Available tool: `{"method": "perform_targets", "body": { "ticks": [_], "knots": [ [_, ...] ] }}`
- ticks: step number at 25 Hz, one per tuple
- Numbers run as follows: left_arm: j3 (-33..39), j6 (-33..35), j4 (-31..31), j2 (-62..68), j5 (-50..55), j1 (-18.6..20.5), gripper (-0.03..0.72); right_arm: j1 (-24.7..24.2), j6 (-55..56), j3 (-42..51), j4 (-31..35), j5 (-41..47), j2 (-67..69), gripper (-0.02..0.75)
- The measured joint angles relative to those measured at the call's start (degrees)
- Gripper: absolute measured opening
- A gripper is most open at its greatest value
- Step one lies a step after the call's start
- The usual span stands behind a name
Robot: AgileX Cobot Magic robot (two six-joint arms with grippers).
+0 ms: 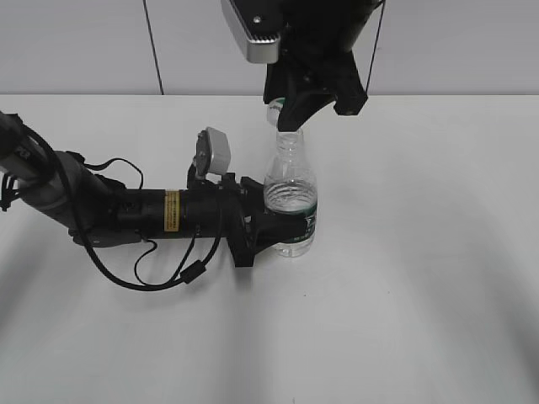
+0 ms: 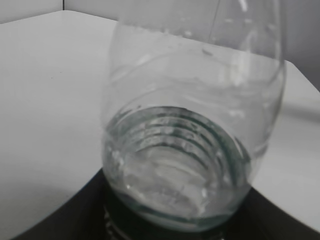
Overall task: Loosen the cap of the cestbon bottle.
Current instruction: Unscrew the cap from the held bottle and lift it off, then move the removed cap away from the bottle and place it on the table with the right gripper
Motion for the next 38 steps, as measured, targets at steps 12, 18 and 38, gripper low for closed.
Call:
{"method": "perform_targets", "body": {
  "ticks": [12, 18, 38],
  "knots": [
    [0.00, 0.05, -0.19, 0.00, 0.10, 0.00, 0.372, -1.53, 41.50, 0.07, -5.60, 0.00, -2.79, 0.299],
    [0.00, 0.05, -0.25, 0.00, 0.10, 0.00, 0.372, -12.47, 60.46, 1.22, -2.44, -0.13, -2.56, 0.299],
    [0.00, 0.05, -0.13, 0.00, 0.10, 0.00, 0.367, -37.64, 69.71, 31.33, -0.84, -21.99, -2.39, 0.299]
  ]
}}
